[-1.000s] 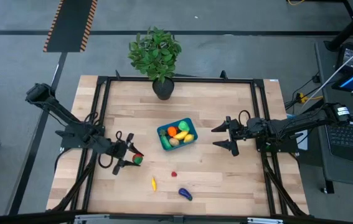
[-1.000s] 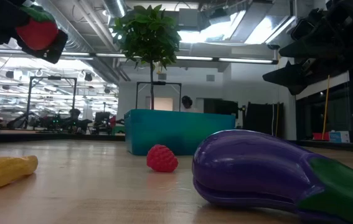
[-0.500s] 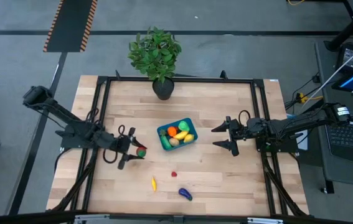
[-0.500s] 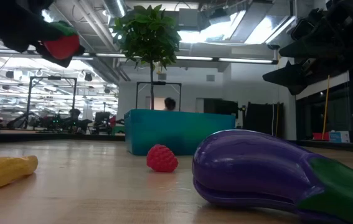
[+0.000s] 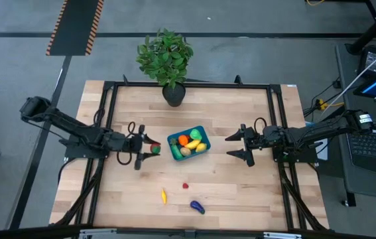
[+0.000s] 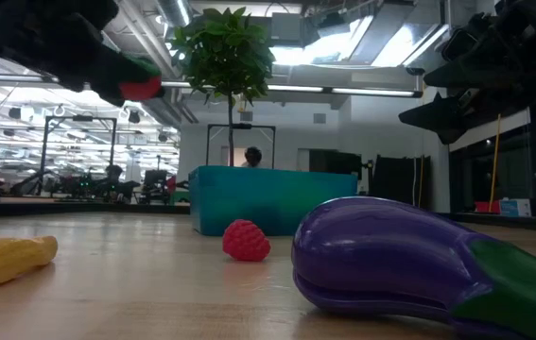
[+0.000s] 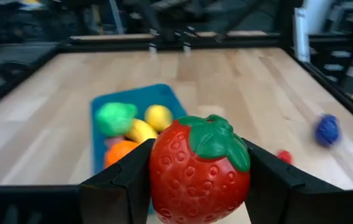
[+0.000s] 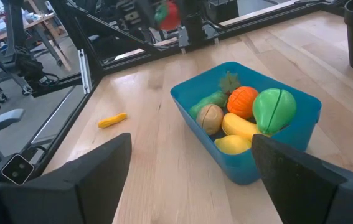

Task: Pick and placing Produce into tupperware
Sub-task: Put the red strawberry into the blue bin

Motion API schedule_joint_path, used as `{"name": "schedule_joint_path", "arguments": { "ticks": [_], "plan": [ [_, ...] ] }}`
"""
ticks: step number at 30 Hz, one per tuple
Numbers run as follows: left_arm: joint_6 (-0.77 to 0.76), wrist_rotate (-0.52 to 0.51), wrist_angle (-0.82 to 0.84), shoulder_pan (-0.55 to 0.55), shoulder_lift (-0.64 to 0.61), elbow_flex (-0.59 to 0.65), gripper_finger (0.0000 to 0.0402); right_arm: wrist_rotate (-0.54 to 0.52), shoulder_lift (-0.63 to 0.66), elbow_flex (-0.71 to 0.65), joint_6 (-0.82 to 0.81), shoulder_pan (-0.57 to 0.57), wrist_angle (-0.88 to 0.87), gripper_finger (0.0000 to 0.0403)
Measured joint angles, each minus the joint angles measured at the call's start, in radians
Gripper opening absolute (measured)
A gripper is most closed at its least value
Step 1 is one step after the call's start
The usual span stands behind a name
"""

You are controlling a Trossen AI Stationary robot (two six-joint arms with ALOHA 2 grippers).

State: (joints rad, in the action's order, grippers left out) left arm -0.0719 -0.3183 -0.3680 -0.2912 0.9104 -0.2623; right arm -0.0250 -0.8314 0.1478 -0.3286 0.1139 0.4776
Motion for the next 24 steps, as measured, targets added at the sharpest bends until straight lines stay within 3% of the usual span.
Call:
{"name": "schedule_joint_path", "arguments": {
  "ticks": [10, 18, 24],
  "plan": [
    [-0.005, -0.039, -0.093, 0.074, 0.036, 0.0, 0.0186, 0.0, 0.0, 0.0, 0.026, -0.001, -0.001, 0.0332],
    [-0.004, -0.04, -0.236, 0.111, 0.203, -0.003, 0.0186, -0.008, 0.0, 0.0, 0.044, -0.001, -0.001, 0.0332],
    [0.008, -0.04, -0.237, 0.122, 0.315, -0.091, 0.0186, -0.04, 0.0, 0.0, 0.046, -0.001, -0.001, 0.0332]
  ]
}}
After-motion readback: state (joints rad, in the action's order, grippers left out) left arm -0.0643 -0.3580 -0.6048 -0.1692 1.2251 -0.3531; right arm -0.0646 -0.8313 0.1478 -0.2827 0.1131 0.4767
